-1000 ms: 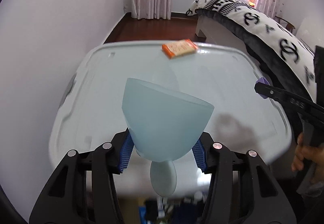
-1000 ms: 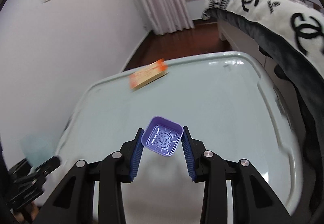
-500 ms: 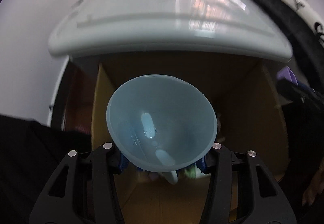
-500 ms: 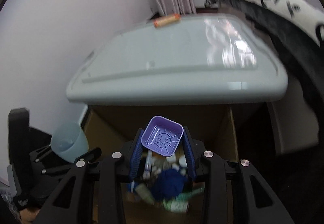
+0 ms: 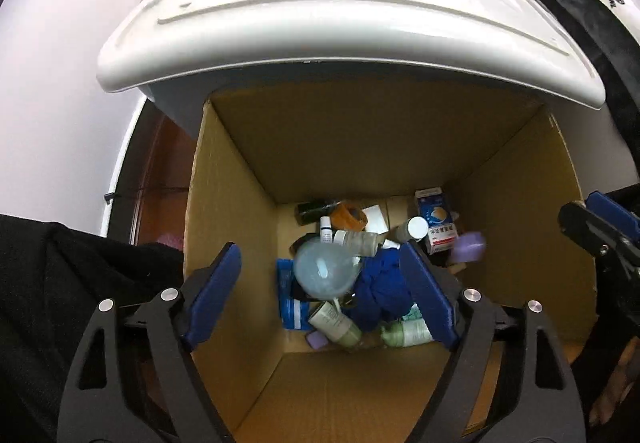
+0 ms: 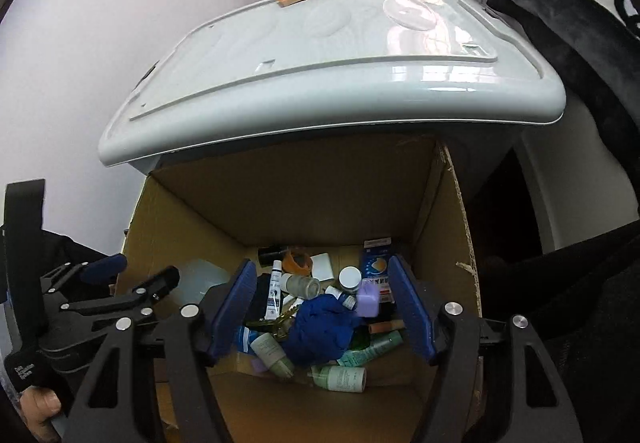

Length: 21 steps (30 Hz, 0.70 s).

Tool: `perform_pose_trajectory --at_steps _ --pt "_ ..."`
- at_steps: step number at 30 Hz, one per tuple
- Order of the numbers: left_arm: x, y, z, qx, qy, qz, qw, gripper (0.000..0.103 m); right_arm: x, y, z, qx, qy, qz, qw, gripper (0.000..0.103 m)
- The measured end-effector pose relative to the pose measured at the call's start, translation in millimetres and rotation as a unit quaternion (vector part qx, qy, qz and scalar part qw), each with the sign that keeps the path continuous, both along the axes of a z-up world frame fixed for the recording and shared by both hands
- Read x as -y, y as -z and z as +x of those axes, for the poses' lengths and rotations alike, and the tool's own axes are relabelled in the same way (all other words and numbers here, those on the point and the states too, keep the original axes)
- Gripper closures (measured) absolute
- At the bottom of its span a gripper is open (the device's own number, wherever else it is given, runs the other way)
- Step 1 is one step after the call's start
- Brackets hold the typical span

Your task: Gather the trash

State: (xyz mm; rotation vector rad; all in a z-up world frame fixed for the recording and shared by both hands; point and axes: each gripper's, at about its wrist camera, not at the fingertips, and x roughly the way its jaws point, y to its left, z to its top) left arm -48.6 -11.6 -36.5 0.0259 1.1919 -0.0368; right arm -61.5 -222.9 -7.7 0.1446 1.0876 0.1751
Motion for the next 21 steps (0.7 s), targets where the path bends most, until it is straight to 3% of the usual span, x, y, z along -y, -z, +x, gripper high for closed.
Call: perform_pose_trajectory --at_steps 6,16,21 --pt "-6.5 2.7 0.1 0.002 -0.003 0.003 1.0000 0.022 0.4 -0.4 -1.2 0.004 0.003 -0.005 1.000 0.032" --pt "-11.6 1.8 8.0 0.003 -0.028 -0.014 0.9995 0.022 14.0 -3.2 4.1 0.044 0.066 -0.028 0.996 0.005" --pt "-15.1 4.4 17.0 0.011 -0.037 -0.018 0.9991 0.022 16.7 -3.5 11.7 0.070 0.087 -0.042 0.993 0.005"
